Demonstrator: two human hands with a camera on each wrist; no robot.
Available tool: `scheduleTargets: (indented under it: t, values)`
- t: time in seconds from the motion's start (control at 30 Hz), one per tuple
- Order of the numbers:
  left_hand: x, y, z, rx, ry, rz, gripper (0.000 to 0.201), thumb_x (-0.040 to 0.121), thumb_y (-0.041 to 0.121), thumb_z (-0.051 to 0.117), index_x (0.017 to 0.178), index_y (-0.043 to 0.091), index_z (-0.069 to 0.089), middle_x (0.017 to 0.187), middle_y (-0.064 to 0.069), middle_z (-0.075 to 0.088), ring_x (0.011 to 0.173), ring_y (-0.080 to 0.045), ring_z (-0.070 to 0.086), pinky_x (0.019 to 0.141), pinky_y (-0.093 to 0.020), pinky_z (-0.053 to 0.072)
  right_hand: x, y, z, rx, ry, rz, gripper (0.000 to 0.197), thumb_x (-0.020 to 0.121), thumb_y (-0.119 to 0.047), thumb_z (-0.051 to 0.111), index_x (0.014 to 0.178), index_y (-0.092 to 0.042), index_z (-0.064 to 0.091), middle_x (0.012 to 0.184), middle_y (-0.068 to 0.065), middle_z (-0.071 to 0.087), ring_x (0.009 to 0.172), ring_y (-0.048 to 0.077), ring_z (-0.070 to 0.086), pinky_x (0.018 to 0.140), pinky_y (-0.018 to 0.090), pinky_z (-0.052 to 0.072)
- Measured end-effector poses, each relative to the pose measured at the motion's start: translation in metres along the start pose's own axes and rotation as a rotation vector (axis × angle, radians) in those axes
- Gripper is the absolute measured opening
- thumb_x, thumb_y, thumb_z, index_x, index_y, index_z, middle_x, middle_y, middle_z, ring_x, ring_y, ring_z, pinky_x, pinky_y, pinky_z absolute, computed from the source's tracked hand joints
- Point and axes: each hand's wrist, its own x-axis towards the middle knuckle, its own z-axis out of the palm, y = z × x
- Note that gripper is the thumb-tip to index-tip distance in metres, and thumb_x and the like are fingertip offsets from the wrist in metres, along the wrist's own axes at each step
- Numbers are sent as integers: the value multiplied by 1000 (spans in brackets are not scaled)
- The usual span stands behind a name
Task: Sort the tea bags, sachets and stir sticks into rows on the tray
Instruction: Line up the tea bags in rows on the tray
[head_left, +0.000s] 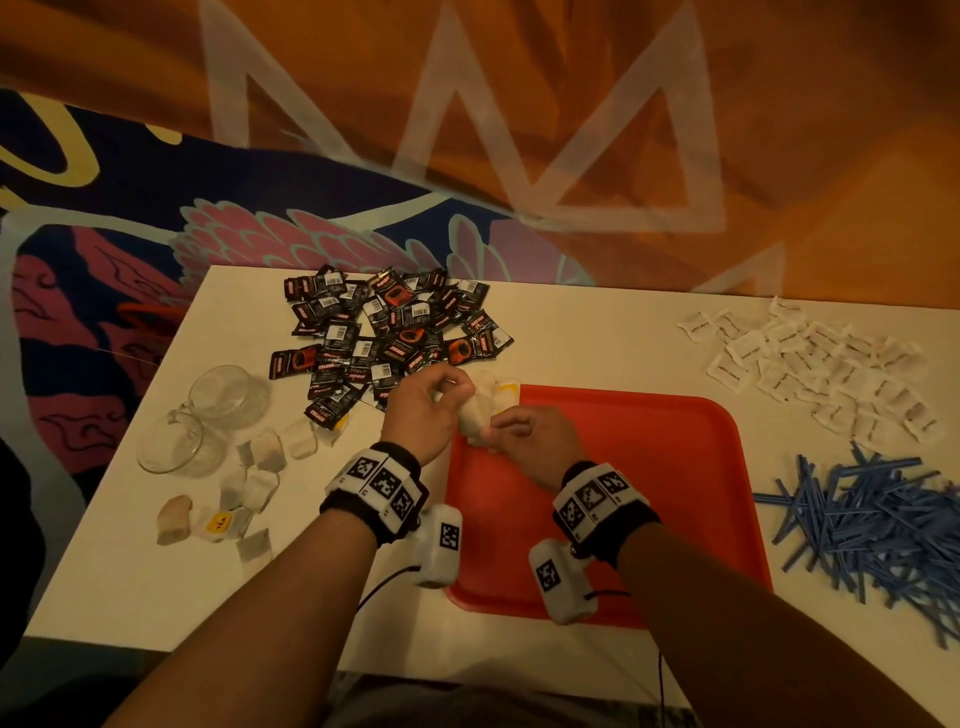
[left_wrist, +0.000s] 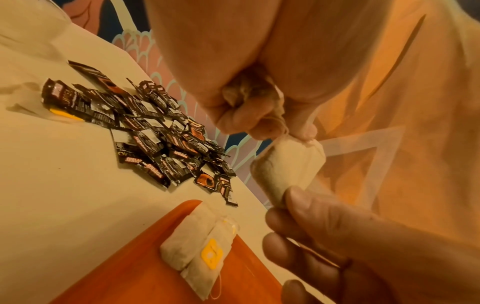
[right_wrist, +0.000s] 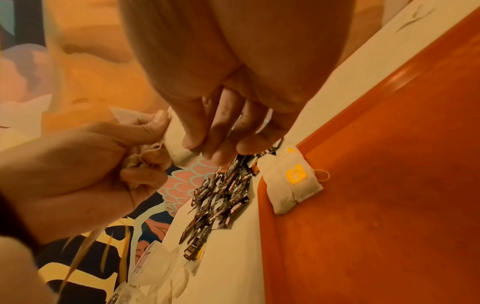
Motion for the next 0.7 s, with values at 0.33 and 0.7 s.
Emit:
scheduleTargets:
  t: [0.33, 0.7]
  values:
    - [3, -45, -10, 112, 8, -258, 16, 92, 20, 67, 83, 32, 65, 87, 9, 63, 83, -12, 58, 85, -51, 56, 16, 36, 20, -384, -47, 264, 16, 91, -22, 62, 101, -20, 74, 96, -10, 64, 82, 8, 56, 69, 15, 46]
    - [-2, -83, -26, 91, -18, -348, 14, 90, 17, 69, 82, 29, 68, 84, 4, 68, 76, -15, 59, 83, -49, 55, 43, 51, 33, -608, -57, 439, 23, 96, -30, 55, 108, -21, 72, 116, 0, 67, 107, 22, 62, 78, 24, 47]
